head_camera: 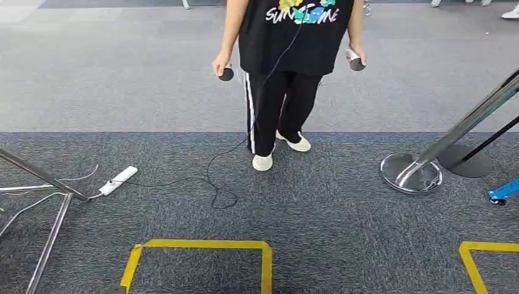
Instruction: Take the parts from the cabinet and place them on the table.
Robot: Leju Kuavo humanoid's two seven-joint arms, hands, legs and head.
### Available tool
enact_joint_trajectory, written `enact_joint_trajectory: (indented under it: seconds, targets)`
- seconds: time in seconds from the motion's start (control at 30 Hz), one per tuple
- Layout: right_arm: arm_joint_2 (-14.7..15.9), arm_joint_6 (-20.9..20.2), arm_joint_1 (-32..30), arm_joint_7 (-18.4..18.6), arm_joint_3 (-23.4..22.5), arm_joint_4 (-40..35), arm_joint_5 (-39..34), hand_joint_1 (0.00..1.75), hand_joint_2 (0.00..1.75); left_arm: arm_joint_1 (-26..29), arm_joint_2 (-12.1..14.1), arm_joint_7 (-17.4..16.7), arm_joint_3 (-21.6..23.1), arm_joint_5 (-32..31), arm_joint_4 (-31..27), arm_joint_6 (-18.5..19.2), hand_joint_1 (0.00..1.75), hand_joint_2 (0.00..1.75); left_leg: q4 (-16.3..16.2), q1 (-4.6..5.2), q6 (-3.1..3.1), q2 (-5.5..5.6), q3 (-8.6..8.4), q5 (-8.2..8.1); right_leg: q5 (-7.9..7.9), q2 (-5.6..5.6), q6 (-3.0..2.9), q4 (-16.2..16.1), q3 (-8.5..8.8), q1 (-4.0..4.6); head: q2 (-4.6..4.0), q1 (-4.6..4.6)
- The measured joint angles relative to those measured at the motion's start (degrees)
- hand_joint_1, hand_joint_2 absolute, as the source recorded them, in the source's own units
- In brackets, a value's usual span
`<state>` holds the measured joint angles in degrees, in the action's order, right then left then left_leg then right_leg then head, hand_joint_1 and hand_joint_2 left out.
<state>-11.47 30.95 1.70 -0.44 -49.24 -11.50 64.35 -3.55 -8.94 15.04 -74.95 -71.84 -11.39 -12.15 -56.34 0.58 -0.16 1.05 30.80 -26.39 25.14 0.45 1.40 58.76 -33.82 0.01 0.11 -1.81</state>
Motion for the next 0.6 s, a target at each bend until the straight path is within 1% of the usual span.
enact_joint_trajectory:
  seconds: [0.2, 0.3, 0.37, 0.4, 0.43, 0.5, 0.53, 0.57, 0.6]
  targets:
    - [-0.02, -0.85, 0.07, -3.96, -1.47, -0.02, -3.10, 0.00, 0.00, -0.03, 0.09, 0.33, 0.00, 0.02, 0.00, 0.00, 0.00, 0.00, -0.01, 0.04, 0.05, 0.00, 0.01, 0.02, -0.03, 0.00, 0.05, -0.04, 0.01, -0.05, 0.00, -0.02]
    - [0.00, -0.72, 0.07, -3.96, -1.86, -0.02, -2.62, 0.00, 0.00, -0.03, 0.09, 0.53, 0.00, 0.11, 0.02, 0.07, 0.00, 0.00, -0.01, 0.05, 0.06, 0.00, 0.01, 0.02, -0.03, 0.01, 0.05, -0.05, 0.01, -0.05, 0.00, -0.02]
    - [0.00, 0.42, 0.07, -2.79, -1.86, -0.02, -0.56, 0.00, 0.00, -0.04, 0.09, 0.55, 0.00, 0.11, 0.00, 0.15, 0.00, 0.00, -0.01, 0.05, 0.06, 0.00, 0.01, 0.02, -0.04, 0.01, 0.06, -0.05, 0.01, -0.06, 0.00, 0.00]
    - [-0.02, 1.18, 0.06, -2.25, -1.84, -0.02, 0.27, 0.00, 0.00, -0.05, 0.09, 0.55, 0.00, 0.11, 0.00, 0.15, 0.00, 0.00, -0.28, 0.09, 0.25, 0.00, 0.14, -0.11, -0.14, 0.03, 0.21, -0.24, 0.06, -0.31, 0.00, -0.02]
    - [-0.02, 1.85, 0.05, -1.75, -1.81, -0.02, 1.02, 0.00, 0.00, -0.07, 0.15, 0.52, 0.00, 0.13, 0.00, 0.15, 0.00, 0.00, -0.49, 0.28, 0.94, 0.00, 0.24, -0.17, -0.22, 0.02, 0.61, -0.27, 0.04, -0.39, 0.00, 0.04]
    - [-0.02, 2.66, 0.08, -0.81, -1.58, -0.02, 2.14, 0.00, 0.00, -0.07, 0.15, 0.40, 0.00, 0.13, 0.00, 0.15, 0.00, 0.00, -0.41, 0.40, 1.49, -0.01, 0.32, -0.11, -0.35, -0.10, 0.83, -0.41, 0.07, -0.47, 0.00, 0.00]
    - [-0.02, 2.82, 0.11, -0.48, -1.35, -0.02, 2.54, 0.00, 0.00, -0.08, 0.09, 0.33, 0.00, 0.13, 0.00, 0.15, 0.00, 0.00, -0.11, 0.44, 1.75, 0.00, 0.35, 0.07, -0.54, -0.16, 1.09, -0.80, 0.21, -0.46, 0.00, 0.09]
    - [-0.02, 2.93, 0.17, -0.26, -1.22, -0.02, 2.89, 0.00, 0.00, -0.15, 0.04, 0.26, 0.00, 0.13, 0.02, 0.13, 0.00, 0.00, 1.22, -0.05, 2.03, 0.05, -0.46, 0.87, -0.52, -0.18, 1.25, -0.80, 0.32, -0.22, 0.00, 0.07]
    - [0.00, 2.97, 0.16, -0.22, -1.09, -0.02, 3.06, 0.00, 0.00, -0.17, 0.00, 0.24, 0.00, 0.15, 0.00, 0.13, 0.00, 0.00, 1.91, -0.30, 1.88, 0.09, -0.86, 1.28, 0.11, -0.15, 1.42, -0.02, -0.35, -0.20, 0.00, -0.15]
